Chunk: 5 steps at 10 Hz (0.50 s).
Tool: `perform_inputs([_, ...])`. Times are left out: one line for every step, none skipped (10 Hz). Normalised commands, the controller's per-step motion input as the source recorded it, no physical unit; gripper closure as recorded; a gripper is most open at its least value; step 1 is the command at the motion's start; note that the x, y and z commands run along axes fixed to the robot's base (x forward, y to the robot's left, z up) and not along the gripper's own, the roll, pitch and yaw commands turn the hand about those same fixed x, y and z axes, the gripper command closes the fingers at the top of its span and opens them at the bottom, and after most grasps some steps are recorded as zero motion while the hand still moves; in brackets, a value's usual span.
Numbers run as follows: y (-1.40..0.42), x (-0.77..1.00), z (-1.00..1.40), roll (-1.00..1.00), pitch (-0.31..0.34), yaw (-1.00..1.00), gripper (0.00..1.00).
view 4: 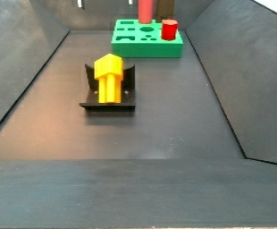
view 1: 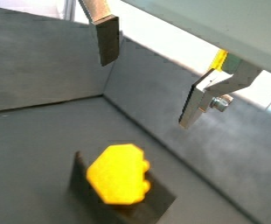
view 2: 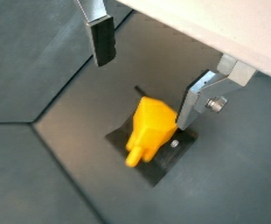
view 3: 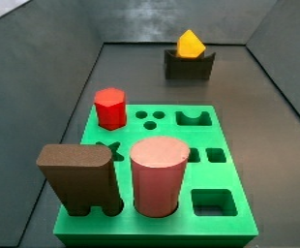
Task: Pick up the 3 prong object. Move up. Rotate the 3 prong object. Place the 3 prong object on the fixture. Regrasp the 3 prong object. Move to above the board. Insert the 3 prong object.
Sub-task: Regrasp the 3 prong object.
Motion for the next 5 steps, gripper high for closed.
perform_inputs([-0.03, 0.07, -0.02, 1.00, 0.069, 0.05, 0.00])
perform_inputs([-0.03, 0.08, -0.02, 1.00, 0.084, 0.05, 0.00])
perform_inputs([-0.04, 0.09, -0.01, 1.00, 0.134, 0.08, 0.00])
perform_inputs([-0.04, 0.10, -0.02, 1.00, 0.158, 0.10, 0.00])
perform_inputs([-0.04, 0.11, -0.02, 0.79, 0.164, 0.13, 0.00])
